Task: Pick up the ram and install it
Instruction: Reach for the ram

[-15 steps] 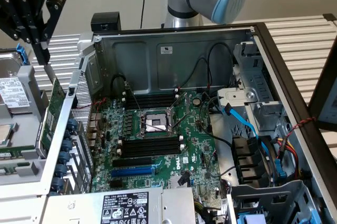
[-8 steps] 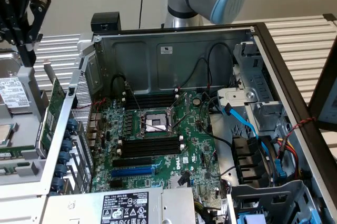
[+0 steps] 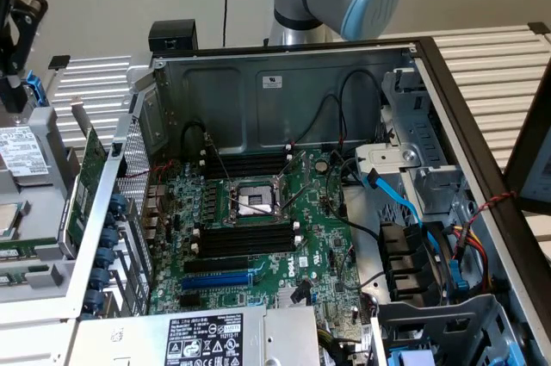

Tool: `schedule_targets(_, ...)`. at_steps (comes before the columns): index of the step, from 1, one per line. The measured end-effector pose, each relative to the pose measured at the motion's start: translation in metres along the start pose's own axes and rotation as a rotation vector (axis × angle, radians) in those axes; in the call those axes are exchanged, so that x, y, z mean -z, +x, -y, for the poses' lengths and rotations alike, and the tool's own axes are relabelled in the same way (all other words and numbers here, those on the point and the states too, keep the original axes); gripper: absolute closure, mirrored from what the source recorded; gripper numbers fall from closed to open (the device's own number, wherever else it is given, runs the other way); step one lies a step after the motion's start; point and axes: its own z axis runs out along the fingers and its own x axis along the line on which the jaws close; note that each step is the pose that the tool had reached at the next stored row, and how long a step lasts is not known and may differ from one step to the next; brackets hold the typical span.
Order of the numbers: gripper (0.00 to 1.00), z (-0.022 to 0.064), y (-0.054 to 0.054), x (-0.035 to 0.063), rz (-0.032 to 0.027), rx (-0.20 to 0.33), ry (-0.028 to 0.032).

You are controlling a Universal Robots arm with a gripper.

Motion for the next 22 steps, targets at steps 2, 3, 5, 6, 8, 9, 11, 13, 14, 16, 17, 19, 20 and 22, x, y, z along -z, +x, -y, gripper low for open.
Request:
schedule_targets(2, 0.89, 0.0007, 0.009, -0.0005, -0.001, 0.0, 0.0001)
schedule_targets(3, 0.89, 0.001, 0.014, -0.0007, -0.0014, 0.0, 0.0001)
schedule_targets(5, 0.89, 0.0017, 0.023, -0.0013, -0.0021, 0.0, 0.0001)
schedule_targets(6, 0.89, 0.002, 0.027, -0.0015, -0.0024, 0.0, 0.0002)
schedule_targets(8, 0.89, 0.0027, 0.036, -0.002, -0.0032, 0.0, 0.0002)
schedule_targets(9, 0.89, 0.003, 0.04, -0.0023, -0.0035, 0.0, 0.0002)
schedule_targets(11, 0.89, 0.0034, 0.046, -0.0029, -0.0038, 0.0, 0.0003)
schedule_targets(13, 0.89, 0.0039, 0.052, -0.0035, -0.0039, 0.0, 0.0002)
schedule_targets(14, 0.89, 0.004, 0.054, -0.0038, -0.0039, 0.0, 0.0002)
schedule_targets(16, 0.89, 0.0045, 0.061, -0.0045, -0.004, 0.0, 0.0002)
schedule_targets(17, 0.89, 0.0048, 0.064, -0.0048, -0.0039, 0.0, 0.0003)
schedule_targets(19, 0.89, 0.0054, 0.071, -0.0055, -0.0039, 0.0, 0.0003)
schedule_targets(20, 0.89, 0.0056, 0.074, -0.0057, -0.0039, 0.0, 0.0002)
schedule_targets(22, 0.89, 0.0058, 0.078, -0.0059, -0.004, 0.0, 0.0003)
